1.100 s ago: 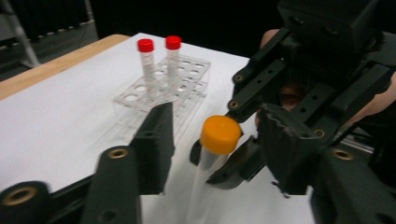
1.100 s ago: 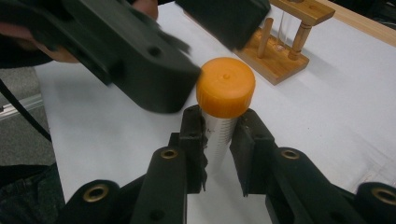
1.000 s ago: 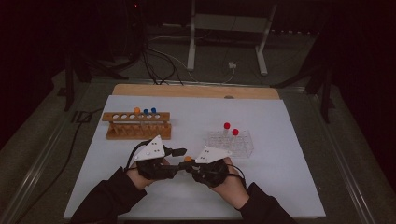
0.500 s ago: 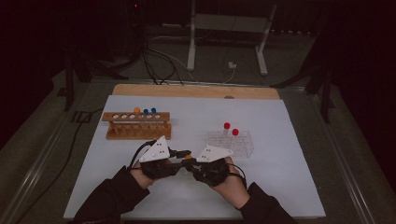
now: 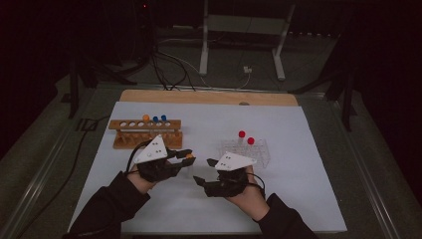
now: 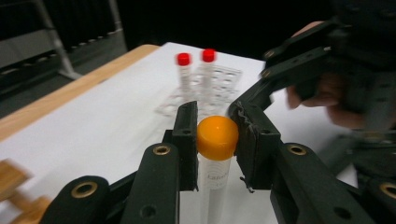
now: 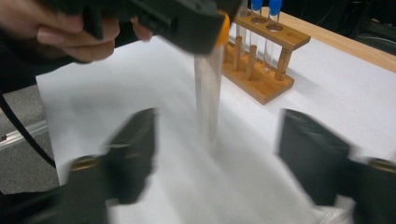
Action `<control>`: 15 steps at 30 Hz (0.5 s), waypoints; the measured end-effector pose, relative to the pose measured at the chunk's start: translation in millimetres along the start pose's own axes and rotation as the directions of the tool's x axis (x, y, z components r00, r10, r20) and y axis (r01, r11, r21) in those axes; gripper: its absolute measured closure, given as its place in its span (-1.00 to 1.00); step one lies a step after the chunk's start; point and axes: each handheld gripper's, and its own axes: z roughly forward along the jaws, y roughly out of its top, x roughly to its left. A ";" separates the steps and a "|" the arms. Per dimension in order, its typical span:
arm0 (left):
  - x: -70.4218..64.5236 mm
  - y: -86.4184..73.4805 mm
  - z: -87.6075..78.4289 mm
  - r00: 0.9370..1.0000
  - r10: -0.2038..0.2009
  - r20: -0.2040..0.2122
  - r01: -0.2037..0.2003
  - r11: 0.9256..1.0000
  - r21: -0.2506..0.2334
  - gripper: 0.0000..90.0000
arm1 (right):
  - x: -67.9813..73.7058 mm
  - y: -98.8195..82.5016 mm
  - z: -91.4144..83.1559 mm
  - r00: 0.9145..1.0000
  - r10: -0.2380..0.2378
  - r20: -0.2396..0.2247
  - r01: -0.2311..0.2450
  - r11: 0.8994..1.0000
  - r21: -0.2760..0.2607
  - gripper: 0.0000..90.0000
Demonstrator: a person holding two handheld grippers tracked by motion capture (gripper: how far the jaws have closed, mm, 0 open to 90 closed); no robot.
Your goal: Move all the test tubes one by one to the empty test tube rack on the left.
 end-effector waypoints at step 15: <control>48.5 10.0 -51.2 0.974 -0.035 -0.225 0.022 0.998 -0.061 0.60 | -2.1 1.3 -5.0 0.999 0.004 -0.032 -0.005 1.000 -0.028 -1.00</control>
